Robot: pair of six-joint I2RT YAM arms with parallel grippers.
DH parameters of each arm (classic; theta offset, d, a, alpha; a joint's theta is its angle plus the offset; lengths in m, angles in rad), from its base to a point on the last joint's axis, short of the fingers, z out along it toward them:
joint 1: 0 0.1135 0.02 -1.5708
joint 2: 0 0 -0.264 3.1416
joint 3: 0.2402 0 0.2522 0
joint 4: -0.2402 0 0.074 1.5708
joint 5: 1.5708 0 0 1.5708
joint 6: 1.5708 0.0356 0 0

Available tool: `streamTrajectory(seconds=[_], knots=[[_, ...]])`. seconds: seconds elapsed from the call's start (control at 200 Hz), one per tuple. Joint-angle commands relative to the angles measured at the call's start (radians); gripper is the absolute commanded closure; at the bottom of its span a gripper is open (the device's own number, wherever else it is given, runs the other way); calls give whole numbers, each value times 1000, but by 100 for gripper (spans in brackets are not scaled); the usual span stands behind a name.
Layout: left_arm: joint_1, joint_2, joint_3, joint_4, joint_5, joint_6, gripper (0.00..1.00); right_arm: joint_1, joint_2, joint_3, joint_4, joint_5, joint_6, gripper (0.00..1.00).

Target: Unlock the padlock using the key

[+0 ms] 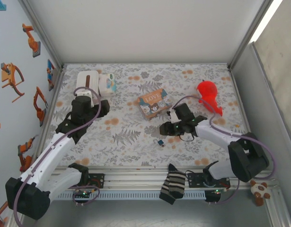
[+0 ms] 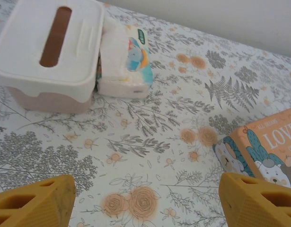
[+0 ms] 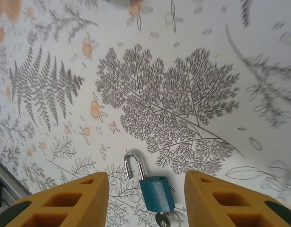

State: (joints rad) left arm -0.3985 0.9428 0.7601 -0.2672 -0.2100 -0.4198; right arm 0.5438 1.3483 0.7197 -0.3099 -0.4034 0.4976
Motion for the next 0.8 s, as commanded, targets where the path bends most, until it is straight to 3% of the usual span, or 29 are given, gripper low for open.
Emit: streamTrajectory(seconds=[0.0,0.235,0.311,0.466,0.616,0.791], knots=[[9,-55,-16,-17,-121,44,18,-33,-124,73,-180,175,-98,52],[26,-148,-64,66,-341,142,0,-132,-392,97,-217,527,-262,37],[47,-166,-88,123,-370,191,3,-184,-465,47,-134,594,-312,31],[139,-135,-91,157,-370,208,4,-298,-562,-124,133,719,-385,3],[228,-46,-126,243,-309,243,4,-429,-523,-297,448,687,-417,0],[260,69,-181,365,-308,257,4,-498,-325,-420,825,640,-426,0]])
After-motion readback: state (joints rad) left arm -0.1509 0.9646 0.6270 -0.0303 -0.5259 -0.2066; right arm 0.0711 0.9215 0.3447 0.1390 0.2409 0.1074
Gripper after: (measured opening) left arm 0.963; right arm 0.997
